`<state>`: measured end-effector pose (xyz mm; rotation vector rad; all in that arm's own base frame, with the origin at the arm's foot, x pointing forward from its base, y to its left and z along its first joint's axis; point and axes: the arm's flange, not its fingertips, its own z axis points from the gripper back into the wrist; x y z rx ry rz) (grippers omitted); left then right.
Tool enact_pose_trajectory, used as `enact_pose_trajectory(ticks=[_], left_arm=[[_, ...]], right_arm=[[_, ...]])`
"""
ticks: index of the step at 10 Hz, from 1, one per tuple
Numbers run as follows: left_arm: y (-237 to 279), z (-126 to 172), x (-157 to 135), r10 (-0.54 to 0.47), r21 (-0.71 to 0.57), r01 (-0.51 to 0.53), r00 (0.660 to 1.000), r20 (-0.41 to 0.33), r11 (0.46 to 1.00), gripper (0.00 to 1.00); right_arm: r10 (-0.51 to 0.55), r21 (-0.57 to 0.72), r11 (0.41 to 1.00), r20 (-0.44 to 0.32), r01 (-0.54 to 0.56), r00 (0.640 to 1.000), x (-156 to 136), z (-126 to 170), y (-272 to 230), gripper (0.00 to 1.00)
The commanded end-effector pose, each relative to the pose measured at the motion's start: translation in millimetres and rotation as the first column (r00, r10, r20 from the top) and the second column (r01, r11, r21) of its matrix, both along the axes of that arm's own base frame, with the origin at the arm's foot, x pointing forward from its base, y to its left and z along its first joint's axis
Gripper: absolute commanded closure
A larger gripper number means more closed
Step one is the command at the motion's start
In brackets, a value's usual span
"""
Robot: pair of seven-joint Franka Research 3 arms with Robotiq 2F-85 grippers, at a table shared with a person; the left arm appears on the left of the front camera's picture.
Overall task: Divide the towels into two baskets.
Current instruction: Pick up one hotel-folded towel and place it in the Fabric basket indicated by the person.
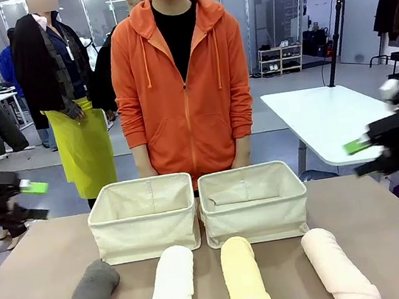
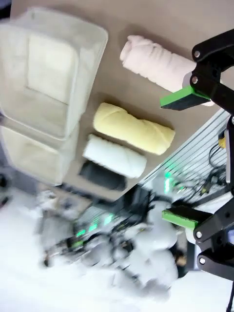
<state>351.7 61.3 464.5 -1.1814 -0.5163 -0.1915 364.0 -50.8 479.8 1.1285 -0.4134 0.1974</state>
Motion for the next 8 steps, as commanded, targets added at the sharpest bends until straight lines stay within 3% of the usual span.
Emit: enact_pose_trajectory(ticks=[1, 3, 5, 7, 8], left_arm=[[39.3, -26.3, -20.7, 0.116, -0.089, -0.116, 0.993, -0.008, 0.989, 0.0], [100.9, -30.4, -60.1, 0.301, -0.093, -0.301, 0.953, -0.023, 0.949, 0.0], [145.1, -28.6, -91.1, 0.443, -0.068, -0.444, 0.896, -0.03, 0.893, 0.0], [161.3, -21.1, -109.0, 0.504, -0.054, -0.504, 0.864, -0.013, 0.862, 0.0], [156.3, -16.5, -107.4, 0.493, -0.036, -0.493, 0.87, -0.006, 0.869, 0.0]], right_arm=[[-0.18, 0.124, 0.976, -0.002, 0.179, 0.984, -21.1, -15.6, -63.2, 0.0], [-0.404, 0.186, 0.897, -0.02, 0.4, 0.915, -69.2, -23.7, -140.5, 0.0], [-0.515, 0.174, 0.841, -0.029, 0.512, 0.857, -105.2, -22.4, -183.0, 0.0], [-0.605, 0.192, 0.779, -0.02, 0.597, 0.796, -132.0, -14.2, -210.2, 0.0], [-0.597, 0.168, 0.79, -0.015, 0.59, 0.802, -130.8, -12.1, -207.8, 0.0]])
